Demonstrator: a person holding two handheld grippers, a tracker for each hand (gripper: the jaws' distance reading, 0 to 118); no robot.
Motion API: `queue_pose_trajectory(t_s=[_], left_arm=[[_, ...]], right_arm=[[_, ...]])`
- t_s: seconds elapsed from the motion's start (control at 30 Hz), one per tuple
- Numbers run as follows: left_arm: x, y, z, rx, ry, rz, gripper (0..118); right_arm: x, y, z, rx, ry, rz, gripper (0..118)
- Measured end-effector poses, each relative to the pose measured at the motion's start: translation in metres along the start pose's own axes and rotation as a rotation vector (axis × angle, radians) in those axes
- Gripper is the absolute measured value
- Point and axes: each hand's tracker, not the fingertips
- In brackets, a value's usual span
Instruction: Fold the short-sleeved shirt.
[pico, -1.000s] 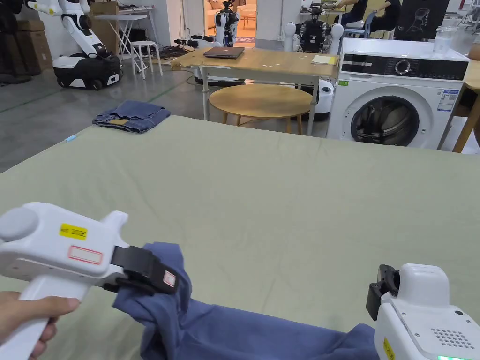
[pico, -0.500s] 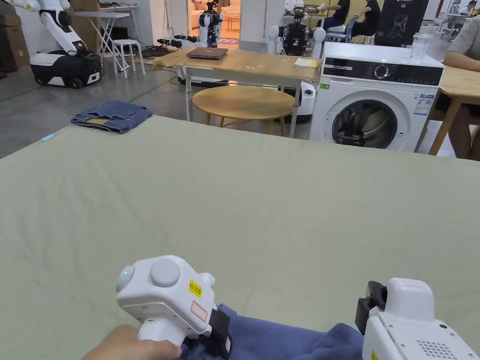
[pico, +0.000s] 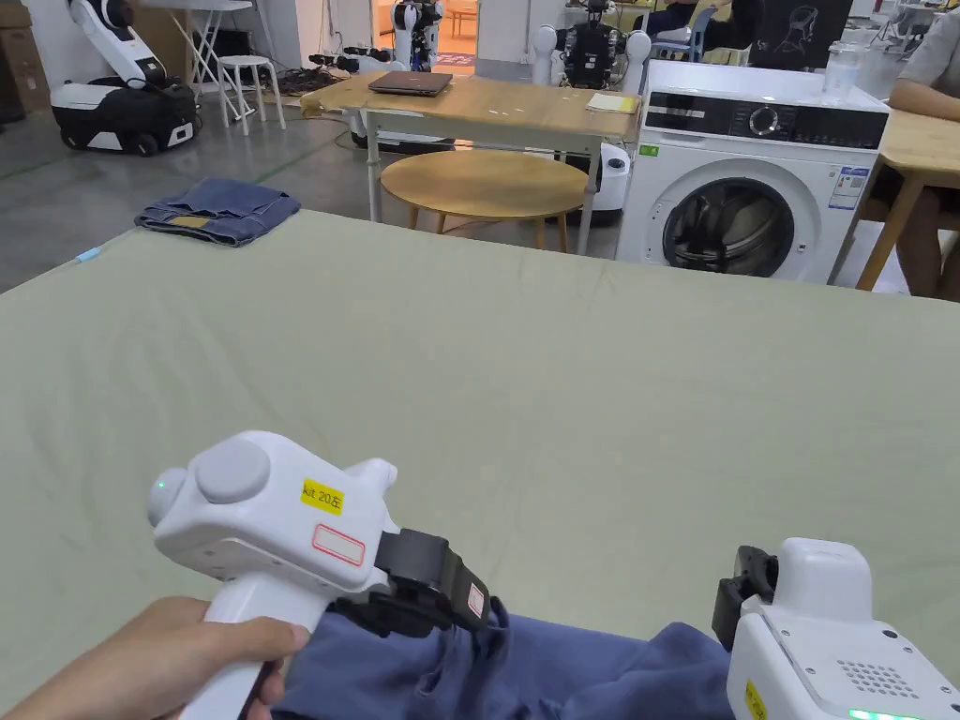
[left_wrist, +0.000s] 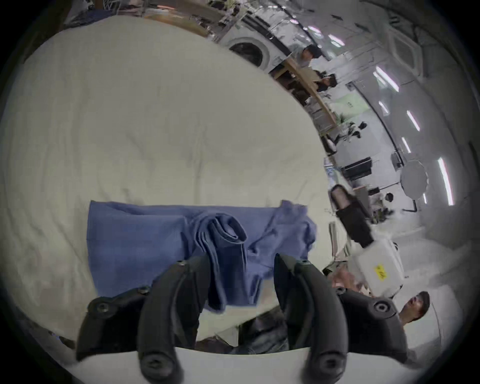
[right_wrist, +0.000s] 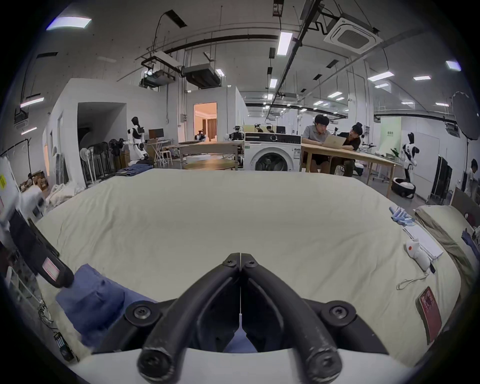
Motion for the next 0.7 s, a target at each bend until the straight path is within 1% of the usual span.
queue_pose_trajectory(t_s=[0.03, 0.07, 0.1, 0.13, 0.17, 0.2, 0.27, 0.33, 0.4, 0.53, 0.63, 0.7], left_arm=[[0.001, -0.001, 0.005, 0.026, 0.003, -0.028, 23], [0.003, -0.001, 0.009, 0.037, 0.005, -0.038, 16], [0.001, -0.001, 0.009, 0.045, 0.012, -0.042, 13], [-0.003, -0.002, 0.008, 0.057, 0.025, -0.03, 13], [-0.007, -0.003, 0.006, 0.064, 0.039, -0.025, 8], [-0.011, -0.003, -0.001, 0.064, 0.061, -0.026, 6], [-0.022, -0.007, -0.016, 0.056, 0.144, -0.012, 2], [-0.034, -0.012, -0.035, 0.023, 0.102, 0.014, 2], [-0.043, -0.02, -0.054, -0.002, -0.007, 0.046, 1], [-0.049, -0.029, -0.086, -0.023, -0.148, 0.086, 1], [-0.054, -0.034, -0.11, -0.036, -0.145, 0.096, 1], [-0.065, -0.037, -0.123, -0.03, -0.193, 0.146, 0]], right_arm=[[0.0, 0.0, 0.0, 0.0, -0.001, -0.003, 0], [0.001, 0.0, 0.0, 0.0, 0.001, -0.008, 0], [0.002, 0.0, 0.0, 0.0, 0.003, -0.011, 0], [0.002, 0.0, 0.001, 0.0, 0.002, -0.014, 0], [0.002, 0.001, 0.001, 0.001, 0.001, -0.016, 0], [0.003, 0.001, 0.001, 0.001, 0.004, -0.018, 0], [0.003, 0.002, 0.002, 0.003, 0.005, -0.023, 0], [0.003, 0.002, 0.003, 0.005, 0.005, -0.022, 0], [0.003, 0.002, 0.004, 0.007, 0.004, -0.017, 0], [0.003, 0.001, 0.004, 0.003, 0.005, -0.011, 0], [0.004, 0.0, 0.004, -0.002, 0.005, -0.01, 0], [0.005, -0.002, 0.002, -0.007, 0.0, -0.009, 0]])
